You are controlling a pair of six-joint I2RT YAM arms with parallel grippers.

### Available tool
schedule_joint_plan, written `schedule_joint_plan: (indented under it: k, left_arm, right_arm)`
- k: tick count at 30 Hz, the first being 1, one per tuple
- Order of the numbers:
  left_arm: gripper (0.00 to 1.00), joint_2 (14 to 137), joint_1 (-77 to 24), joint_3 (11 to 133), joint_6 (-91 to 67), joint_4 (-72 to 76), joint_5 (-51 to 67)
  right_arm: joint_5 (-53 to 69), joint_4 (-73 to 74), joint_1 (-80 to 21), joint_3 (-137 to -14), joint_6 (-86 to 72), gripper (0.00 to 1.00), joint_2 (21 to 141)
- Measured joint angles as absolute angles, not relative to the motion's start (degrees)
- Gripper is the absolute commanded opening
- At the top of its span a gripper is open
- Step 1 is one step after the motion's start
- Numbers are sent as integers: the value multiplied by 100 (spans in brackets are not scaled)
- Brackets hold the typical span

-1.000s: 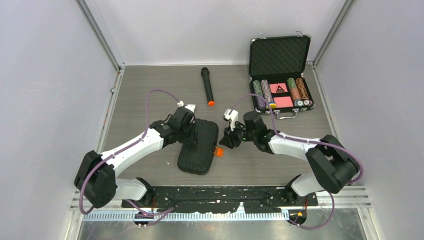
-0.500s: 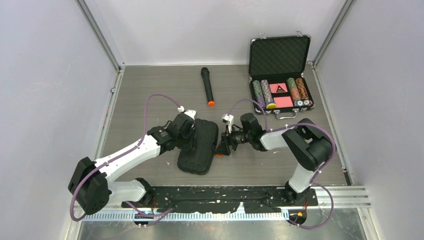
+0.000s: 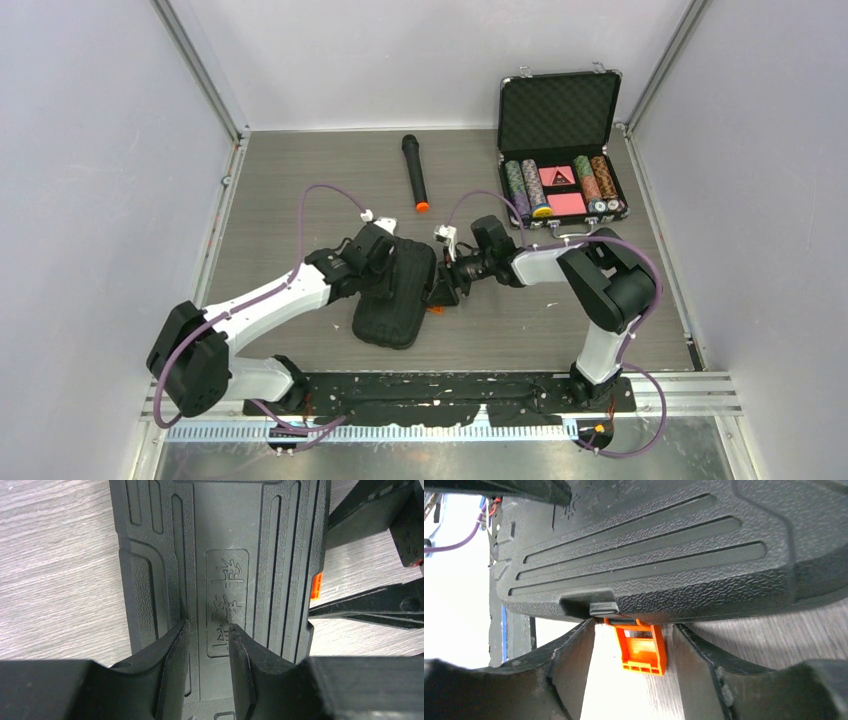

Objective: Pack the tool kit

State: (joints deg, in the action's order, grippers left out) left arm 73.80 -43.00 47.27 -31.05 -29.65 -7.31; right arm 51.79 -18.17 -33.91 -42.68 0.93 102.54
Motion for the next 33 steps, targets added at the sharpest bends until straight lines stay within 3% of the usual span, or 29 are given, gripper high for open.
schedule_joint_plan:
  k: [11,25,33]
  left_arm:
    - [35,7629,-4353,4888,-3103,-2880,-947]
    - [35,7666,-4383,4934,-3103,-2910,-987]
    - [35,7723,-4388,4993,-3103,-2945,-985]
  right_arm:
    - [5166,-1109,-3367,-4307,346,44,9955]
    - [4818,-829,-3363,-4392,-493,41,9732]
    - [4504,-987,-3369,-4381,-1876,46,9620]
